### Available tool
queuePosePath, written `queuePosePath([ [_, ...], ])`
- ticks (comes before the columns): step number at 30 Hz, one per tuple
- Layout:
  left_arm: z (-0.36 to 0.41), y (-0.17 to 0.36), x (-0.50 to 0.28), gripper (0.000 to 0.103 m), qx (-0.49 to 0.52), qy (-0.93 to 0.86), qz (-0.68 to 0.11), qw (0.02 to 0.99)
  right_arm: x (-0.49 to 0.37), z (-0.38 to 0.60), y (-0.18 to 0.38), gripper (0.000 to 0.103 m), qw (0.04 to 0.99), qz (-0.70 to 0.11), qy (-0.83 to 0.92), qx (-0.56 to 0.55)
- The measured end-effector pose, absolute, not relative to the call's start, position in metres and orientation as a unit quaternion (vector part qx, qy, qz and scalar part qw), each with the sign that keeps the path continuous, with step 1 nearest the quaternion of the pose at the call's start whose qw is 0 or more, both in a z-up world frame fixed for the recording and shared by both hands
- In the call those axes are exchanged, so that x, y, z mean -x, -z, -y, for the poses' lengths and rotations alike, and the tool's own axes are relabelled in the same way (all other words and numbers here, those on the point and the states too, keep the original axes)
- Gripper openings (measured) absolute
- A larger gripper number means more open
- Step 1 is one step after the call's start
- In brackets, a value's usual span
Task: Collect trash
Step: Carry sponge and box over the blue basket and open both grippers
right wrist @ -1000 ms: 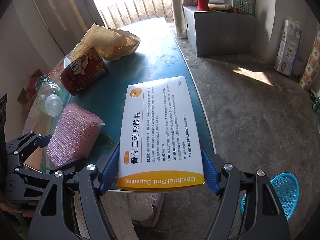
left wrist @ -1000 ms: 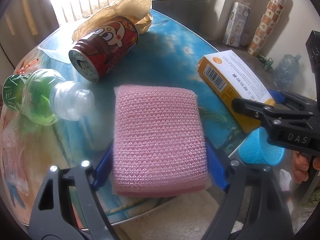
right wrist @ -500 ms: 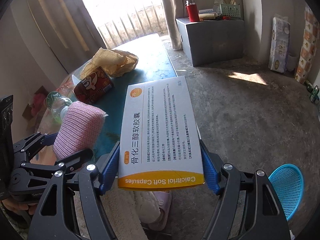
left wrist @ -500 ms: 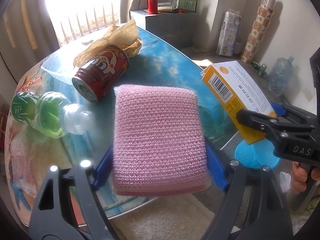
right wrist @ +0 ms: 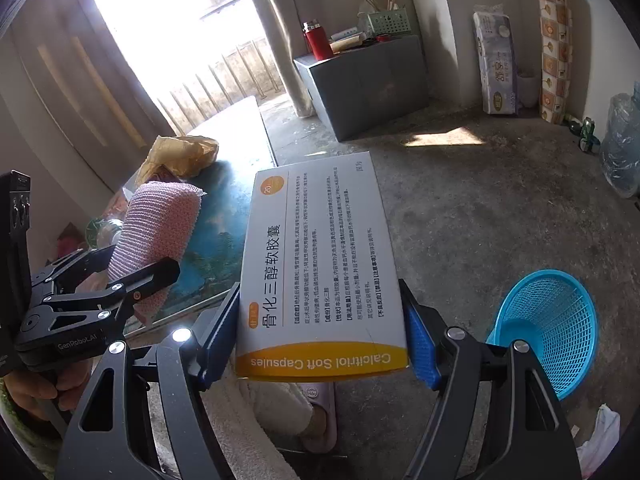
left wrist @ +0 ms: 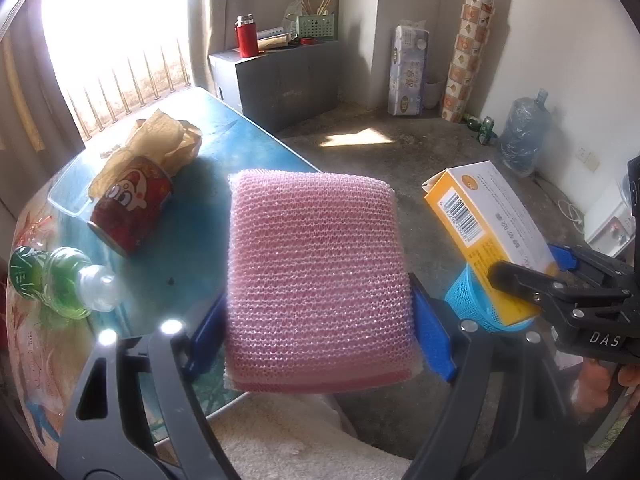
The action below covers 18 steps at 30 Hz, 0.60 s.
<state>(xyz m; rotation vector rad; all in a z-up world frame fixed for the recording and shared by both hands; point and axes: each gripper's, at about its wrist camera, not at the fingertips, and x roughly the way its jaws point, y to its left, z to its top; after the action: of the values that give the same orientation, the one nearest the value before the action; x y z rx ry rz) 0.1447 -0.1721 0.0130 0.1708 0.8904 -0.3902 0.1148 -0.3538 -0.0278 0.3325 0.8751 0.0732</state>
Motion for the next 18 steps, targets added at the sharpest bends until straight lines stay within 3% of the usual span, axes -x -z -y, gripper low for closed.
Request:
queuePosePath([
  [18, 0.334, 0.069, -0.130, 0.077, -0.102, 0.350, -0.507, 0.781, -0.031, 0.509, 0.108, 0.071, 0.822, -0.463, 0.142, -0.301],
])
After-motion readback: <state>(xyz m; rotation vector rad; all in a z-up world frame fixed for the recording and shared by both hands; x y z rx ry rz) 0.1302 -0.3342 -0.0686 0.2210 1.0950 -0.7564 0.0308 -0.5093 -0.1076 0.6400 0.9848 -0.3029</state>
